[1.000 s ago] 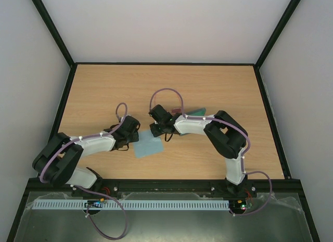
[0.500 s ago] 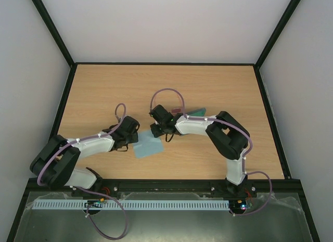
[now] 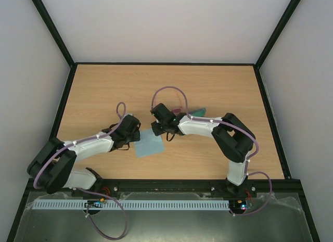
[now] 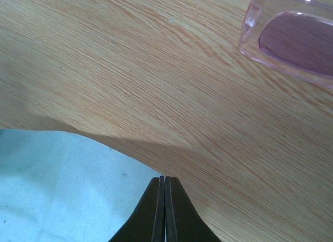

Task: Organize the sunglasses
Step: Fold the glasses cleaning cloth at the center of the board.

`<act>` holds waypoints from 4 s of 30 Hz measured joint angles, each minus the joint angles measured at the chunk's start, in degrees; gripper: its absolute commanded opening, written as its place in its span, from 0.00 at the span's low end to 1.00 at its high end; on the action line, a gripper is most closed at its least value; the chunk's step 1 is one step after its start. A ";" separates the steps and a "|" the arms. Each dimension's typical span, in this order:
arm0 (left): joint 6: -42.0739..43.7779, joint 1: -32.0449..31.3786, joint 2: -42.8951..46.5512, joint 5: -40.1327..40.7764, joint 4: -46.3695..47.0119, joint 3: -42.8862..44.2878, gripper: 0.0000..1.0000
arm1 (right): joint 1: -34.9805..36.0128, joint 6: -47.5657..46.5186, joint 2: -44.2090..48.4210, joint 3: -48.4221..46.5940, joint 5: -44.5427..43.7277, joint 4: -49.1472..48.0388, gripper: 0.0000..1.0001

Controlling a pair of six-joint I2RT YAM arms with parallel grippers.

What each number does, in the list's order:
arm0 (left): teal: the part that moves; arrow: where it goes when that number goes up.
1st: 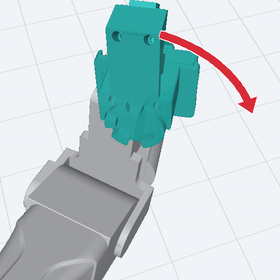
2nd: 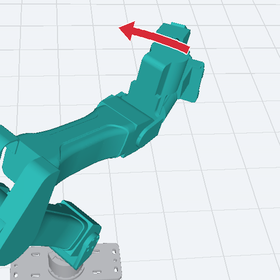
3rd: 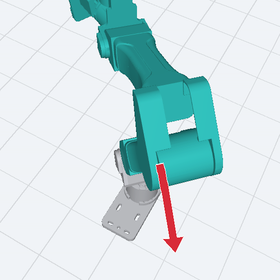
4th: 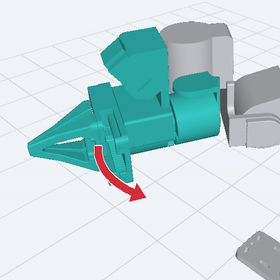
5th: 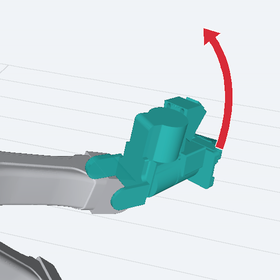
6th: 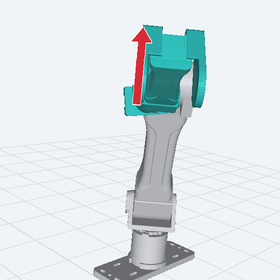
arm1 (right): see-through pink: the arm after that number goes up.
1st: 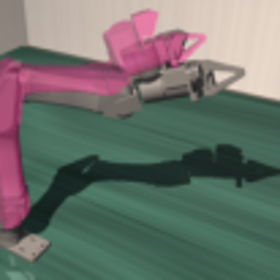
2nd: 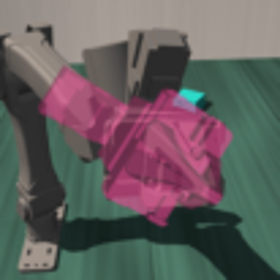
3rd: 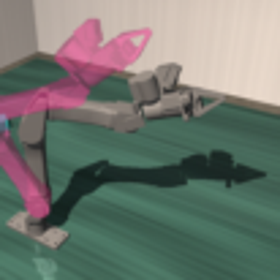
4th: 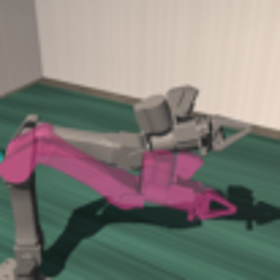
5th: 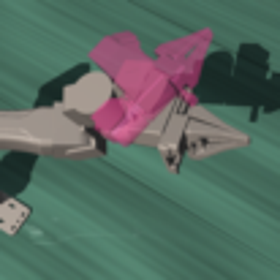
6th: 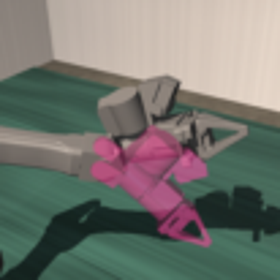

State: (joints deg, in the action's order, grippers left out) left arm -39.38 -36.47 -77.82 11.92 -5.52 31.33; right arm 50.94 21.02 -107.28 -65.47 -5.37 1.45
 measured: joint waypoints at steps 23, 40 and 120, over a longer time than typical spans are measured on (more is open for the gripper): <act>0.35 -1.25 7.87 0.09 -0.04 -2.84 0.02 | 0.11 1.01 2.97 2.78 0.81 0.13 0.01; -2.03 -4.52 13.31 0.42 -1.60 -5.22 0.02 | 2.34 1.22 5.77 6.27 1.73 0.02 0.02; -17.70 -20.46 17.77 7.26 -8.94 -10.34 0.03 | 8.41 3.02 12.76 14.99 -2.23 0.85 0.01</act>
State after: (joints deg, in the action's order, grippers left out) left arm -57.08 -56.93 -60.05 19.18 -14.46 20.99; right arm 59.35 24.03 -94.52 -50.48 -7.60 2.31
